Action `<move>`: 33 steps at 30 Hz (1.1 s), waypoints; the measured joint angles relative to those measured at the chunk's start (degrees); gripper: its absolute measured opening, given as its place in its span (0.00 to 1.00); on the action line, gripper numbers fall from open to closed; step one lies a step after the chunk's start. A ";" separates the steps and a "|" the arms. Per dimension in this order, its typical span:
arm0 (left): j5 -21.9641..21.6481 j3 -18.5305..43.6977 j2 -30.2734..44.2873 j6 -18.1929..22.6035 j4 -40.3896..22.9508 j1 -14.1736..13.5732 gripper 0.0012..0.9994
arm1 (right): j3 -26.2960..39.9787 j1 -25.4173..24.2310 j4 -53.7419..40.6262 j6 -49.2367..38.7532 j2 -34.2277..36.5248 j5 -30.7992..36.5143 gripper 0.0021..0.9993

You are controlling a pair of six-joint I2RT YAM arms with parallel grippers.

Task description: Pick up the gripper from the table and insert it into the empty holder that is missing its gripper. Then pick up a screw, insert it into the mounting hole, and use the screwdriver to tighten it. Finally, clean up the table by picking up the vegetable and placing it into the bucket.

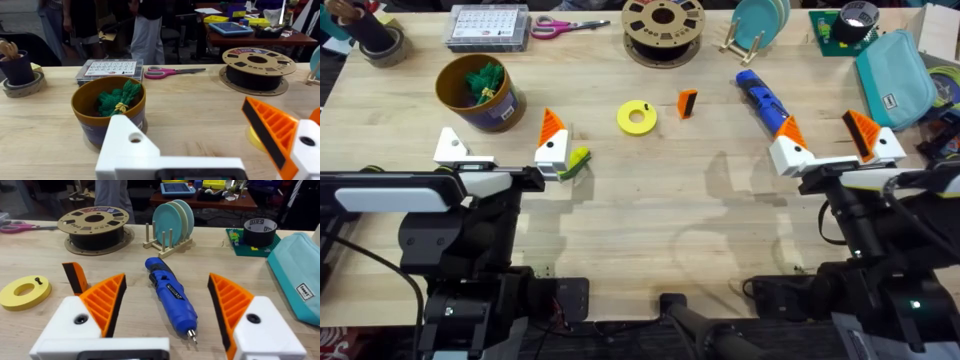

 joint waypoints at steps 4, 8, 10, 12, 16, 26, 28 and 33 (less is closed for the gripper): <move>-0.01 0.00 0.00 0.01 0.00 0.00 0.99 | 0.01 0.00 0.00 -0.01 0.00 -0.02 1.00; -0.11 0.00 0.00 0.02 0.41 0.00 0.99 | 0.00 0.00 0.36 0.00 0.00 -0.04 1.00; -0.24 0.00 0.00 0.04 2.01 0.00 0.99 | 0.00 0.00 2.74 -0.01 0.07 -0.20 1.00; -0.28 0.02 0.00 0.02 3.95 0.00 0.99 | 0.00 0.00 7.65 -0.20 0.07 -0.24 1.00; -0.38 0.67 0.00 0.03 3.75 0.00 0.99 | 0.42 0.00 15.16 -0.46 0.04 -0.24 1.00; -0.51 20.83 5.92 0.06 -10.62 1.26 0.99 | 20.76 0.00 -1.08 -0.92 4.91 -0.64 1.00; -0.52 26.12 9.84 0.07 -14.16 1.77 0.99 | 26.18 0.00 -6.03 -1.05 8.25 -0.68 1.00; -0.63 39.93 23.24 0.16 -24.96 2.16 0.99 | 39.51 0.00 -18.81 -1.08 20.60 -1.02 1.00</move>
